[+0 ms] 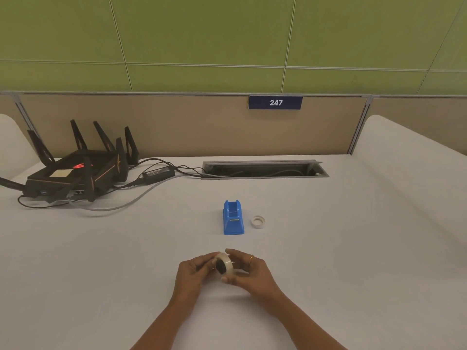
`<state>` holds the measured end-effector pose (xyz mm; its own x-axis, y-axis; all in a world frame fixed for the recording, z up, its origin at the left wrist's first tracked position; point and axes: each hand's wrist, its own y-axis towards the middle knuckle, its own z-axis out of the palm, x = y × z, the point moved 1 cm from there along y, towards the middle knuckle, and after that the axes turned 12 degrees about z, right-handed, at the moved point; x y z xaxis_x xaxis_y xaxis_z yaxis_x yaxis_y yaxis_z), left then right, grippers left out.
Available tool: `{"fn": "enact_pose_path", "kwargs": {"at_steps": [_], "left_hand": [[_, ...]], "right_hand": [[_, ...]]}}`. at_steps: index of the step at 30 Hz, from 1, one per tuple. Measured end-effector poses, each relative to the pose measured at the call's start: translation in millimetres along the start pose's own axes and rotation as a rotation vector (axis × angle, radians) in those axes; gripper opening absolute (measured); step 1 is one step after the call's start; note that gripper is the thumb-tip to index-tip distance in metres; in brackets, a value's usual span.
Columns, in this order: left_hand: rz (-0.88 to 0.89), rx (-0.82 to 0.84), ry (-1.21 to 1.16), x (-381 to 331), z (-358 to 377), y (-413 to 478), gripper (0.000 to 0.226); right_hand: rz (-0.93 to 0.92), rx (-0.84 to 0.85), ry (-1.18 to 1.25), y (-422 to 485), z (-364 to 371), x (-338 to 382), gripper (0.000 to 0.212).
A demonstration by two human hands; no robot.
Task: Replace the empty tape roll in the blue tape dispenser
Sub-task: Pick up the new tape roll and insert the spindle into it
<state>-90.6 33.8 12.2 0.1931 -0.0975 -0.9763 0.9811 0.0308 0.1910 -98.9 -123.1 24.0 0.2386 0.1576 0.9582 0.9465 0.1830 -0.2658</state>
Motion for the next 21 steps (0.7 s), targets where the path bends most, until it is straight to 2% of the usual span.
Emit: {"fn": "enact_pose_path", "kwargs": {"at_steps": [3,7,10,14,17,21], "left_hand": [[0.026,0.013,0.030,0,0,1,0.027],[0.074,0.006,0.057,0,0,1,0.026],[0.094,0.028,0.118,0,0,1,0.030],[0.002,0.006,0.007,1,0,0,0.025],[0.007,-0.023,0.037,1,0,-1,0.021],[0.005,0.045,0.055,-3,2,-2,0.022]], "right_hand": [[0.035,0.098,0.037,-1,-4,6,0.062],[0.061,0.169,0.064,-3,-3,11,0.044],[0.062,0.198,0.091,-3,0,9,0.040],[0.041,0.079,0.133,0,0,2,0.044],[0.020,-0.051,0.083,3,1,-1,0.053],[0.029,-0.068,0.057,3,1,-3,0.055]]}}
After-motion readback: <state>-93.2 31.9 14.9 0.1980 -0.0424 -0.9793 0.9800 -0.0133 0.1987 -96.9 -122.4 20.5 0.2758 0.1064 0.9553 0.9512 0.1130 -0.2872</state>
